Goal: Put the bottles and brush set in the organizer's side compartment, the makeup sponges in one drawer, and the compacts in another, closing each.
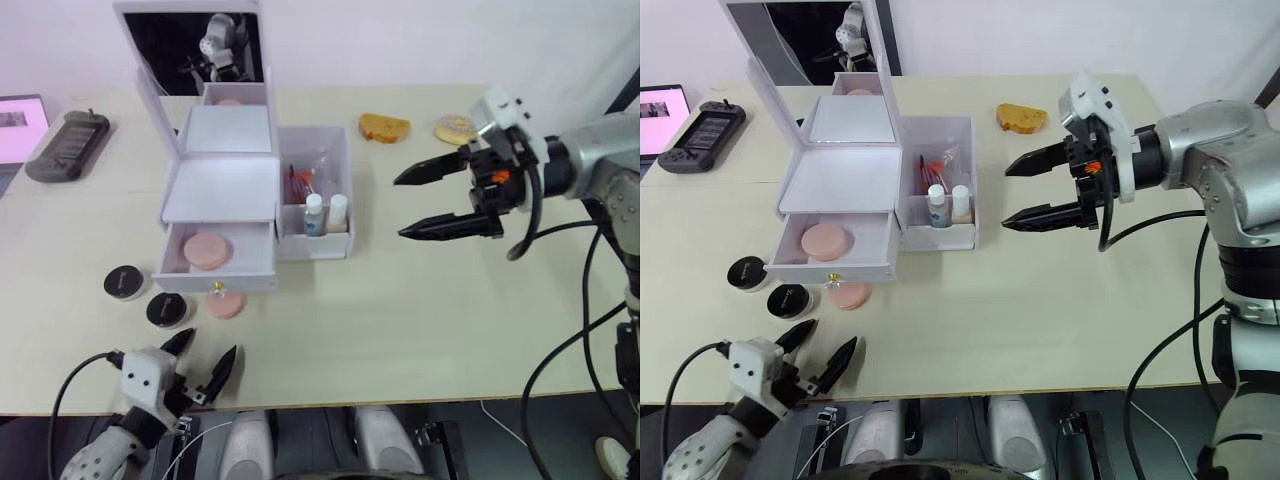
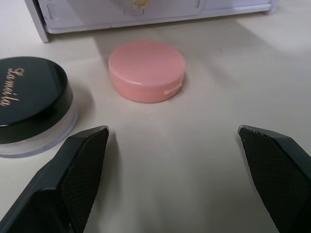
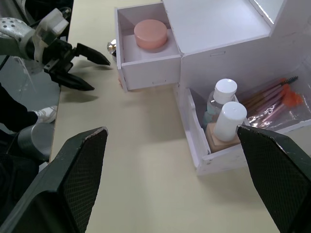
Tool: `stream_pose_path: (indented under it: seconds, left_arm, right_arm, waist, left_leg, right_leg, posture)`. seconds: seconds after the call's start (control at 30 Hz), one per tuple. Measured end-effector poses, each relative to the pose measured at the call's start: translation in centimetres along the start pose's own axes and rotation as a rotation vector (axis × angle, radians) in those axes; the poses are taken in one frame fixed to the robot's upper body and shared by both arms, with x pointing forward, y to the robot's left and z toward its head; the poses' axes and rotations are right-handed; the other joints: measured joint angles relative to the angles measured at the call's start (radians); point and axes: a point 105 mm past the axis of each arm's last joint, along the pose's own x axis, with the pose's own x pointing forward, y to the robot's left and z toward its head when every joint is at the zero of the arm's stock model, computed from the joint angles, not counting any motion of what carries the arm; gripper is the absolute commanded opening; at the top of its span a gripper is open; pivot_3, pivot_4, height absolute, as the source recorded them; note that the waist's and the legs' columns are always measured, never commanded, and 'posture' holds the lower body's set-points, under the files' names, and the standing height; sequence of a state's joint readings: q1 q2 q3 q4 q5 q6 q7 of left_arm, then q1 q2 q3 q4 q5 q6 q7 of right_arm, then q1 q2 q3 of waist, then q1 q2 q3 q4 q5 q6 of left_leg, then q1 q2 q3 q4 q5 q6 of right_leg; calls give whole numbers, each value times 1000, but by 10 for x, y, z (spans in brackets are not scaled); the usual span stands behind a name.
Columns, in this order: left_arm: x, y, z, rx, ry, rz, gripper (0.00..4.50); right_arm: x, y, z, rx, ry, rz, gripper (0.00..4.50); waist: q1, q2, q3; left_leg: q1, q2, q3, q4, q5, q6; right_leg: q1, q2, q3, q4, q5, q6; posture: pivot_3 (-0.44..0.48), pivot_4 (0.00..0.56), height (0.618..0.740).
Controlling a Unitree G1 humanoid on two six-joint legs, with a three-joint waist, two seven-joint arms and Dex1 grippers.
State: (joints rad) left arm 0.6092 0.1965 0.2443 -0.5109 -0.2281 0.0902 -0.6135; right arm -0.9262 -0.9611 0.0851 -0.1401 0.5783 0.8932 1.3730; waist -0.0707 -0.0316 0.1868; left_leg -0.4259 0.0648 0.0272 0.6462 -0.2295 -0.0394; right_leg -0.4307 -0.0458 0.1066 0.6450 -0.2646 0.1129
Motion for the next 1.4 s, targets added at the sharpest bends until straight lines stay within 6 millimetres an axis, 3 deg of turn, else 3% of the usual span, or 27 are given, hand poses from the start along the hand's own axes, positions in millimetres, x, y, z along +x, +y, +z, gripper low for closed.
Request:
stream_pose_path:
  seconds: [0.2,0.53,0.73,1.1,1.2,1.27,1.4]
  left_arm:
    - [17,9,-1,35,-7,64,4478]
    - [36,0,1,22,3,33,4478]
    - [65,-4,14,23,-29,-8,4478]
    - [71,-7,15,36,-28,-16,4478]
    - [71,-7,15,40,-27,-12,3701]
    - [71,-6,15,41,-28,-7,2730]
    - [68,-5,14,41,-10,-14,2673]
  right_arm:
    - [-4,4,5,3,-14,-14,4500]
    - [-9,9,4,21,-8,-49,4500]
    - [-10,10,4,20,-3,-62,4500]
    - [-10,10,6,13,-5,-77,4500]
    - [-10,10,6,13,-5,-78,4500]
    - [-10,10,6,13,-6,-79,4500]
    - [-10,10,6,11,-6,-78,4500]
  waist:
    - [1,16,-3]
    - [36,39,-6]
    - [29,28,-6]
    - [26,27,-7]
    - [26,27,-7]
    - [26,27,-7]
    - [26,27,-7]
  left_leg:
    - [0,0,0,-1,0,0]
    - [0,-2,-1,-3,0,1]
    - [0,-2,-2,0,0,1]
    - [1,-2,-3,1,0,1]
    - [1,-2,-3,1,0,1]
    - [1,-2,-3,1,0,1]
    - [1,-2,-3,1,0,1]
  right_leg:
    - [0,0,0,0,0,1]
    - [0,0,0,0,-3,4]
    - [2,0,0,1,-3,5]
    - [2,0,0,2,-3,5]
    - [2,0,0,2,-3,5]
    - [2,0,0,2,-3,5]
    - [2,0,0,2,-3,5]
  posture:
    - [0,150,740]
    - [0,150,740]
    - [0,150,740]
    - [0,150,740]
    - [0,150,740]
    - [0,150,740]
    - [0,150,740]
